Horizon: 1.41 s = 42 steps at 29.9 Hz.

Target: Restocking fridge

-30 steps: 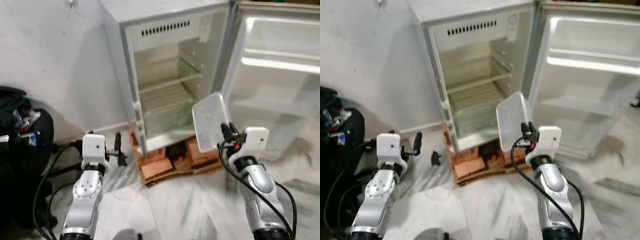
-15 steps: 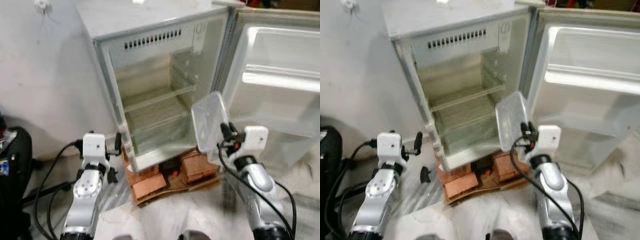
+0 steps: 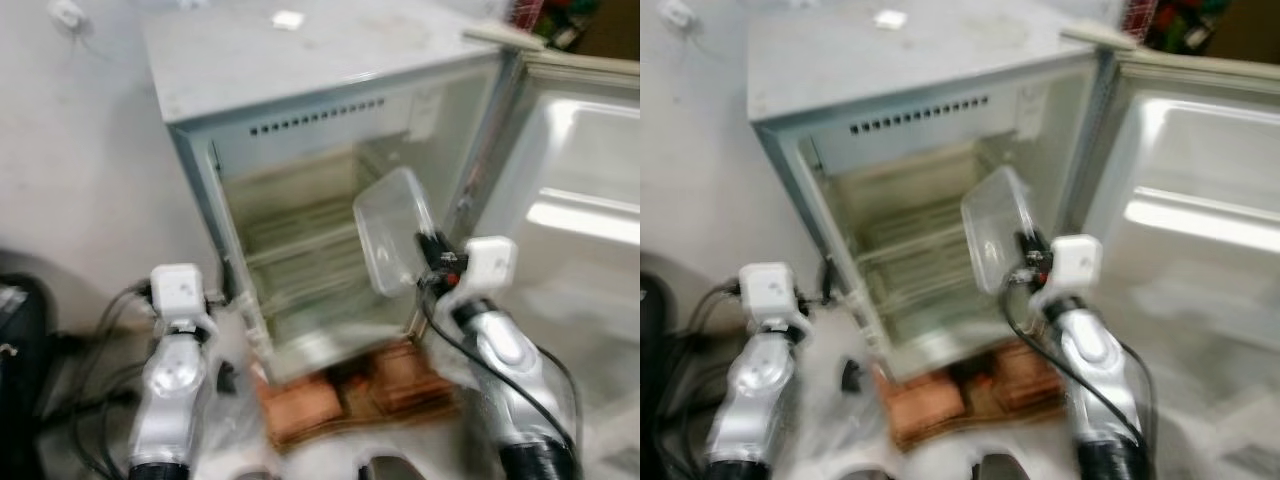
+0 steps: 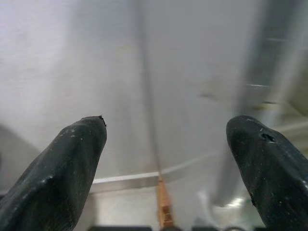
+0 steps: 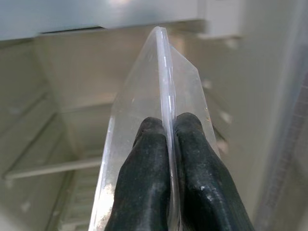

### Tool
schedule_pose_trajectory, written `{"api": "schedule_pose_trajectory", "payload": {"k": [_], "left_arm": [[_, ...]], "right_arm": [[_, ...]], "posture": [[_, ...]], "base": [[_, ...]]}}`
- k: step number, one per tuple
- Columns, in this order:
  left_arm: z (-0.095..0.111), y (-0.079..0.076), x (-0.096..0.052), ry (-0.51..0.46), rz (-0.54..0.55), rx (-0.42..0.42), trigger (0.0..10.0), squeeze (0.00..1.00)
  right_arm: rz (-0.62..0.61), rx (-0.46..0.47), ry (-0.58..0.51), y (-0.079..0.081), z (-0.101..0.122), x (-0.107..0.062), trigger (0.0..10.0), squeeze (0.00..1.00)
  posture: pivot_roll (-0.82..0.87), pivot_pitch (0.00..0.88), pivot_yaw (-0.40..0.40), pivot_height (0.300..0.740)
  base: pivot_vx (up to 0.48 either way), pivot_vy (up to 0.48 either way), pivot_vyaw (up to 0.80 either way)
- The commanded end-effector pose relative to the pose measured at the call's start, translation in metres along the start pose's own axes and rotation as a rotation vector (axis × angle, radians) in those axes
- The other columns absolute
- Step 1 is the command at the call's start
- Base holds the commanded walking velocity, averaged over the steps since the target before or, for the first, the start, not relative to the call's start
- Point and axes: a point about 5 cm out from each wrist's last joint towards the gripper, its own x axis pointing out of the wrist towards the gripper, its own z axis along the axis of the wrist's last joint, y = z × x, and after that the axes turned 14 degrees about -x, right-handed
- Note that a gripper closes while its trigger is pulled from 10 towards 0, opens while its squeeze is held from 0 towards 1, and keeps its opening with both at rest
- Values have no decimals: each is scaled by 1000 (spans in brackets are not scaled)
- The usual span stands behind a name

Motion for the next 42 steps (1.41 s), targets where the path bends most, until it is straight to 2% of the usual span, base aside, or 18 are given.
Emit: {"api": "schedule_pose_trajectory", "payload": {"k": [1, 9, 13, 16, 20, 27, 35, 42], "left_arm": [[-2, 12, -2, 19, 39, 13, 10000, 0], [-4, 9, -3, 46, 27, 12, 10000, 0], [-10, 7, -3, 93, 6, 17, 10000, 0], [-14, 9, -4, 121, -5, 123, 10000, 0], [-12, 6, -5, 110, -3, 84, 10000, 0], [-8, 7, -13, 115, 11, 87, 10000, 0], [-7, 10, -23, 125, 24, 91, 10000, 0], [-1, 9, -24, 122, 31, 86, 10000, 0]], "right_arm": [[13, 10, -7, 7, 3, 4, 10000, 0], [7, 10, 7, 5, 0, 4, 10000, 0], [-12, 5, 19, 4, -1, 6, 10000, 0], [-16, 14, 49, 4, -5, 8, 10000, 0], [4, 10, 105, 8, -12, 12, 10000, 0], [64, 8, 142, 19, -20, 27, 10000, 0], [27, 18, 140, 16, -17, 42, 10000, 0], [6, 23, 131, 15, -15, 51, 10000, 0]], "posture": [[-50, 0, 14, 740], [-53, 0, 14, 740], [-49, 0, 9, 740], [-49, 0, 6, 740], [-46, 0, 0, 740], [-16, 37, -8, 740], [14, 68, -18, 740], [21, 81, -21, 740]], "base": [[0, 0, 0], [0, 0, 0], [0, 0, 0], [0, 0, 0], [0, 0, 0], [0, 0, 0], [0, 0, 470], [0, 0, 579]]}}
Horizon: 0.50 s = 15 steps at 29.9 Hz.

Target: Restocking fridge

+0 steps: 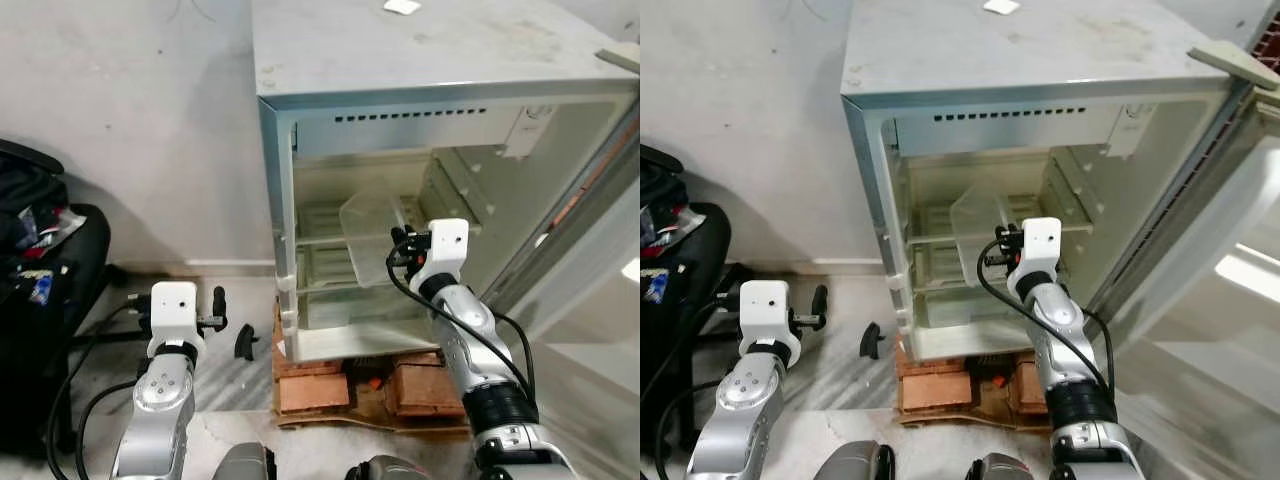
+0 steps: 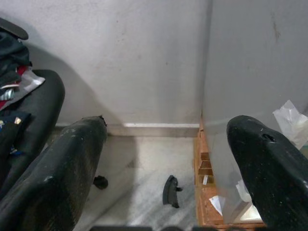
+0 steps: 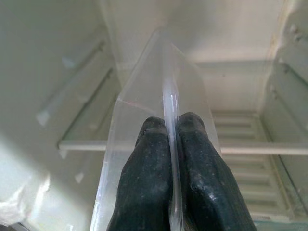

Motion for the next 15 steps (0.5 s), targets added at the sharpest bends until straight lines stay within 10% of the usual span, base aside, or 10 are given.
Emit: {"api": "schedule_pose_trajectory", "payload": {"k": [1, 15], "left_arm": [[3, 0, -2, 0, 6, 9, 10000, 0], [10, -1, -7, 4, 16, -7, 10000, 0]], "right_arm": [[-33, 6, -15, -5, 3, 3, 10000, 0], [-57, 106, -21, -1, 13, 23, 10000, 0]], "posture": [[21, 84, -20, 740], [58, 135, -30, 740]], "base": [[0, 0, 406], [0, 0, 87]]}}
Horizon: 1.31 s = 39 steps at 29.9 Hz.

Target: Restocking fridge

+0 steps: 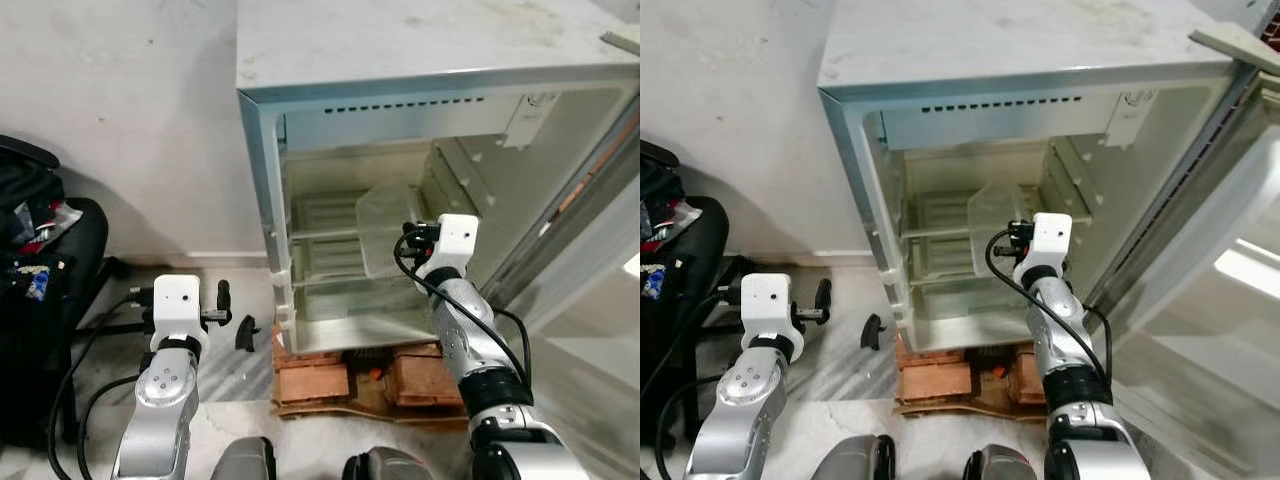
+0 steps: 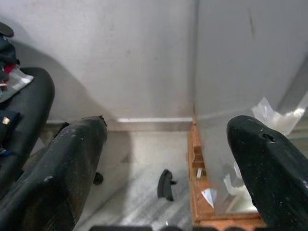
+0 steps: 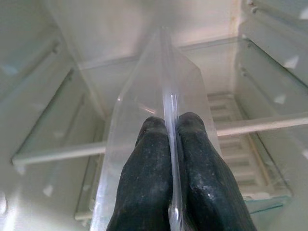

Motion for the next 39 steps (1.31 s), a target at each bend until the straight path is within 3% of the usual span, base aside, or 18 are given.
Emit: {"api": "schedule_pose_trajectory", "payload": {"k": [1, 9, 13, 22, 28, 35, 36, 39], "left_arm": [[4, 1, -4, -4, 14, 0, 10000, 0], [7, 6, -19, -2, 42, -1, 10000, 0], [7, 12, -33, 11, 75, 3, 10000, 0], [8, 16, -51, 25, 121, 3, 10000, 0], [13, 12, -57, 25, 128, -2, 10000, 0], [17, 6, -65, 20, 122, -19, 10000, 0], [17, 4, -67, 24, 122, -24, 10000, 0], [16, 2, -71, 36, 123, -33, 10000, 0]], "right_arm": [[24, 28, -19, 6, 8, 7, 10000, 0], [93, 132, -7, 31, 21, 26, 10000, 0], [87, 270, 35, 44, 24, 35, 10000, 0], [64, 442, 98, 65, 36, 45, 10000, 0], [77, 470, 71, 75, 54, 52, 10000, 0], [134, 414, 30, 85, 73, 57, 10000, 0], [147, 419, 18, 87, 77, 58, 10000, 925], [160, 424, -4, 89, 86, 59, 10000, 1000]], "posture": [[63, 141, -32, 740], [136, 200, -53, 740], [187, 233, -72, 740], [240, 271, -102, 740], [260, 303, -112, 740], [265, 349, -125, 740], [268, 360, -131, 740], [270, 375, -135, 740]], "base": [[0, 0, 0], [0, 0, 0], [0, 0, 0], [0, 0, 0], [0, 0, 0], [0, 0, 0], [0, 0, 0], [0, 0, 0]]}}
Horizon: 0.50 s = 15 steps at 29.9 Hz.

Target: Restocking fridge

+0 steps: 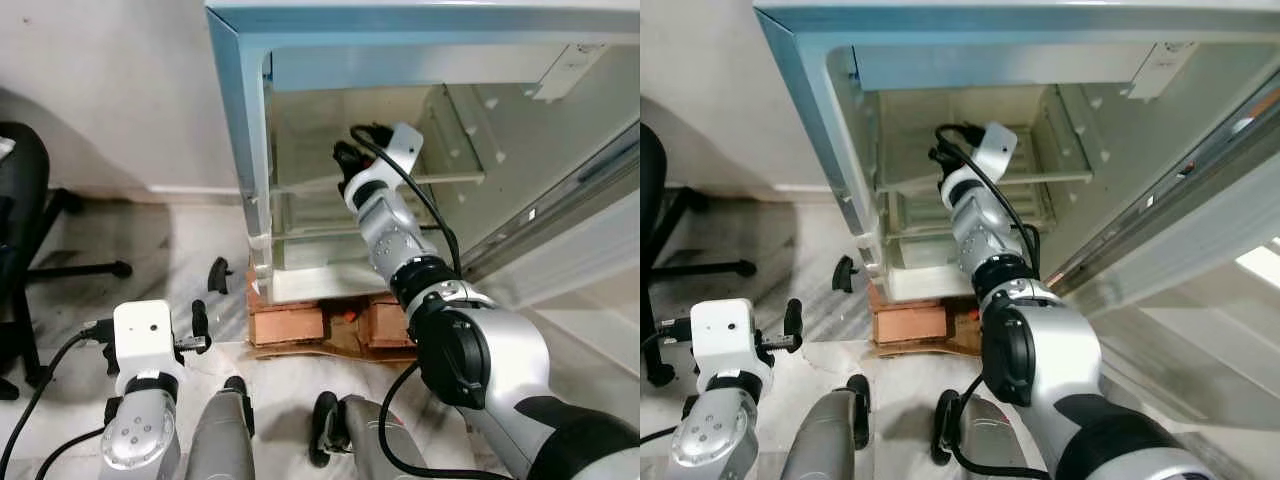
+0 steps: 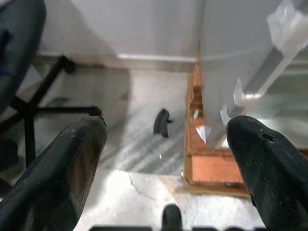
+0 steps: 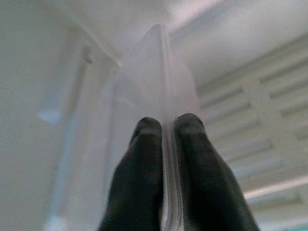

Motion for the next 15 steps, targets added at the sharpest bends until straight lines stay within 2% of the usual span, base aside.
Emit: {"api": "schedule_pose_trajectory", "payload": {"k": [1, 8, 15], "left_arm": [[-3, 0, -7, 24, 15, 1, 10000, 0], [-2, -2, -6, 33, 14, -4, 10000, 0], [0, -4, 0, 23, 13, -10, 10000, 0]], "right_arm": [[2, 13, 64, 3, -13, -2, 10000, 1000], [11, -2, 33, 6, -2, 1, 10000, 1000], [-37, -46, -13, -3, 13, 4, 10000, 1000]], "posture": [[270, 377, -135, 740], [263, 381, -137, 740], [255, 363, -141, 740]], "base": [[0, 0, 0], [0, 0, 0], [0, 0, 0]]}}
